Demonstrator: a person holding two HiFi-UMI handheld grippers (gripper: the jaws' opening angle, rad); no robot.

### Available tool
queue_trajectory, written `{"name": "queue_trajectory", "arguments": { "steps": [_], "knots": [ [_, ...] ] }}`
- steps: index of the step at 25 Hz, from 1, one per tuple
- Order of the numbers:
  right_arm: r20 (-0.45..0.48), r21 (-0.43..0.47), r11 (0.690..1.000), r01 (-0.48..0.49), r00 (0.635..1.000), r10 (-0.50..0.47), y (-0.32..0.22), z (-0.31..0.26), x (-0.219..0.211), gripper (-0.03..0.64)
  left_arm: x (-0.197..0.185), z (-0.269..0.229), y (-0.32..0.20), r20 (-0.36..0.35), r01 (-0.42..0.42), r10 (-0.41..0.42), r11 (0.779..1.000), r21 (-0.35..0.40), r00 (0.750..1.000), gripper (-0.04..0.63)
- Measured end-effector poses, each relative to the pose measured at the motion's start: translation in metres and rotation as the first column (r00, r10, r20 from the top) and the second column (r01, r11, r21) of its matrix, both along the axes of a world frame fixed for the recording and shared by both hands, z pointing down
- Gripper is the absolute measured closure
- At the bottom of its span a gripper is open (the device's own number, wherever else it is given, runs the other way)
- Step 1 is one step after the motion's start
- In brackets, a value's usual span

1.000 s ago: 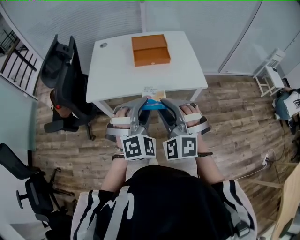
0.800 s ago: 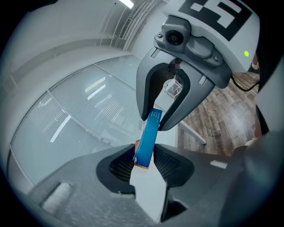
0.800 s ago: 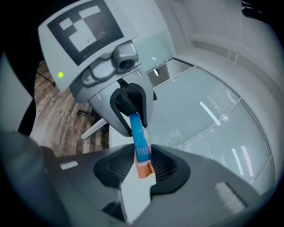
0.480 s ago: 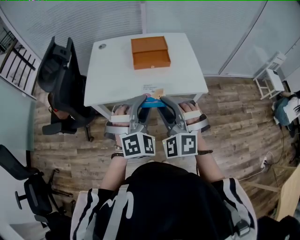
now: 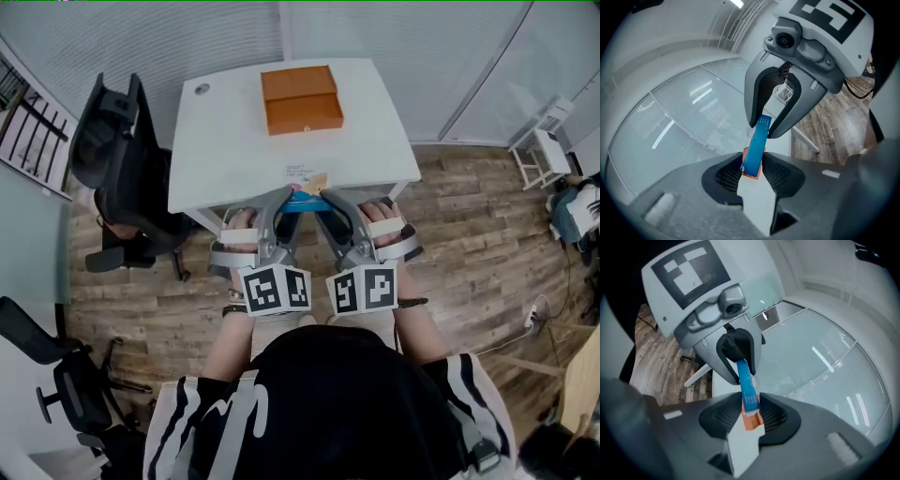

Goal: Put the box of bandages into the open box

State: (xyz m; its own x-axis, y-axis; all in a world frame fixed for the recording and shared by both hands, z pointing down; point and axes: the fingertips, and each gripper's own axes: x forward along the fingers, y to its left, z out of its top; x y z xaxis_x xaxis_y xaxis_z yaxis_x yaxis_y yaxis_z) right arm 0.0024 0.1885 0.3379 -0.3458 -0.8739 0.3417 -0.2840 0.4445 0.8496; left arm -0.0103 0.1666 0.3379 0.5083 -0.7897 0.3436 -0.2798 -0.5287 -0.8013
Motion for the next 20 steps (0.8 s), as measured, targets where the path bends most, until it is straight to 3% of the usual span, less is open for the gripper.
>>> {"name": "queue_trajectory", "arguments": {
  "steps": [9, 20],
  "knots": [
    [-0.021, -0.010, 1.000, -0.008, 1.000, 0.008, 0.002, 0.011, -0.006, 0.503, -0.004, 0.012, 0.001, 0.002, -0.026, 0.027, 1.000, -0.015, 1.000, 0.463],
    [0.007, 0.005, 1.000, -0.012, 1.000, 0.012, -0.044, 0.011, 0.001, 0.503, 0.002, 0.011, -0.046, 0.014, -0.021, 0.021, 1.000, -0.002, 1.000, 0.463]
  ]
}}
